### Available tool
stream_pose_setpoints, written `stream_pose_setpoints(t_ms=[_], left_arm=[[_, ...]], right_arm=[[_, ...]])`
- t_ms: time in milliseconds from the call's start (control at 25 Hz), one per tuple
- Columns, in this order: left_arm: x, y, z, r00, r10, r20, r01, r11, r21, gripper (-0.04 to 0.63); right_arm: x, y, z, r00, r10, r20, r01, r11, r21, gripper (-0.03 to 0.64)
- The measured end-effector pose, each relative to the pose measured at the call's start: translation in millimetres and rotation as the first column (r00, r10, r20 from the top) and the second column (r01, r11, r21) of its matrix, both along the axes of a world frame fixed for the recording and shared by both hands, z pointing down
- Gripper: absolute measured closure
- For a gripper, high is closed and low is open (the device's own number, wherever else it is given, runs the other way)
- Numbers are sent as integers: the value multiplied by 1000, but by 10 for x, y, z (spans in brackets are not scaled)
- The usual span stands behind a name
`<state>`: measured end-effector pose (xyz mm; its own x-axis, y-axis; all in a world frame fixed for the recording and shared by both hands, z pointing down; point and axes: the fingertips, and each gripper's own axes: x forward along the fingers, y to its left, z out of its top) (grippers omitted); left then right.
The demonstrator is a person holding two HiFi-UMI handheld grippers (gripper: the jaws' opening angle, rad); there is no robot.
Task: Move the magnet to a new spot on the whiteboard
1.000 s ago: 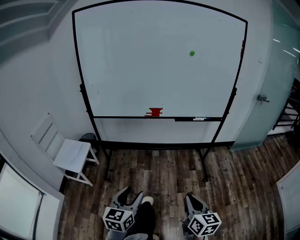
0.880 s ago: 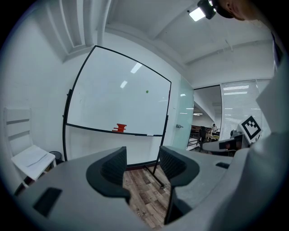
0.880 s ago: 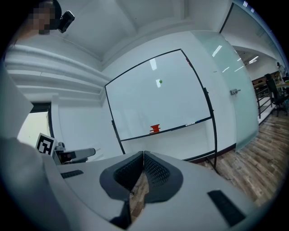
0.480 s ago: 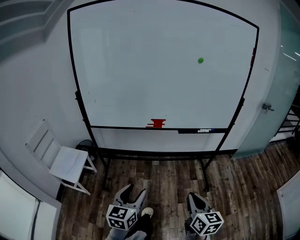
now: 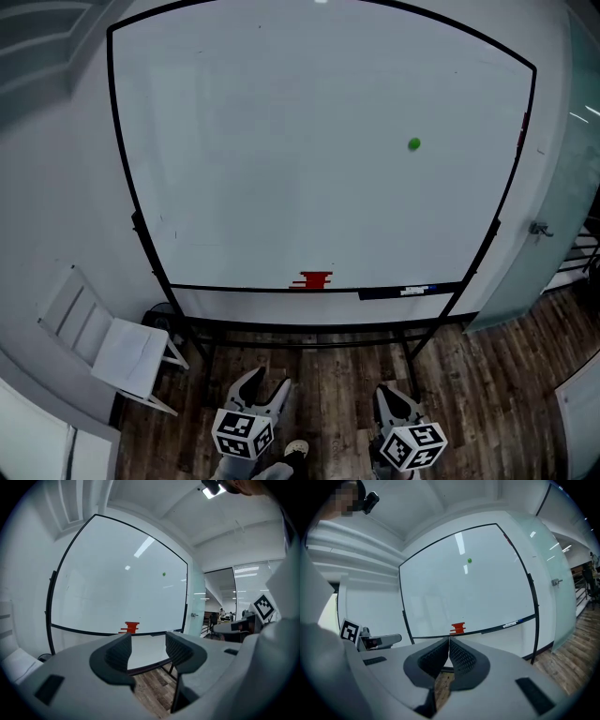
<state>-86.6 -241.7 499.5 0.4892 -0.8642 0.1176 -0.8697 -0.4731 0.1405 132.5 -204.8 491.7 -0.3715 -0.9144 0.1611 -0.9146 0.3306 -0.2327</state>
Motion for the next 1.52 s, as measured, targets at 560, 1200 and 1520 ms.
stream_pose_setpoints(t_ms=[560, 1200, 1520], left_arm=[[-173, -1183, -44, 1000, 16, 5, -16, 1000, 11, 372], [-137, -1995, -202, 995, 70, 71, -76, 993, 87, 371], [285, -2455, -787, 988, 117, 101, -136, 967, 214, 372]], right_arm=[[-180, -1140, -18, 1000, 18, 1, -18, 1000, -1, 589], [-205, -1908, -139, 1000, 11, 27, -12, 998, 64, 589], [173, -2349, -769, 1000, 1, -21, 3, 983, 185, 589]])
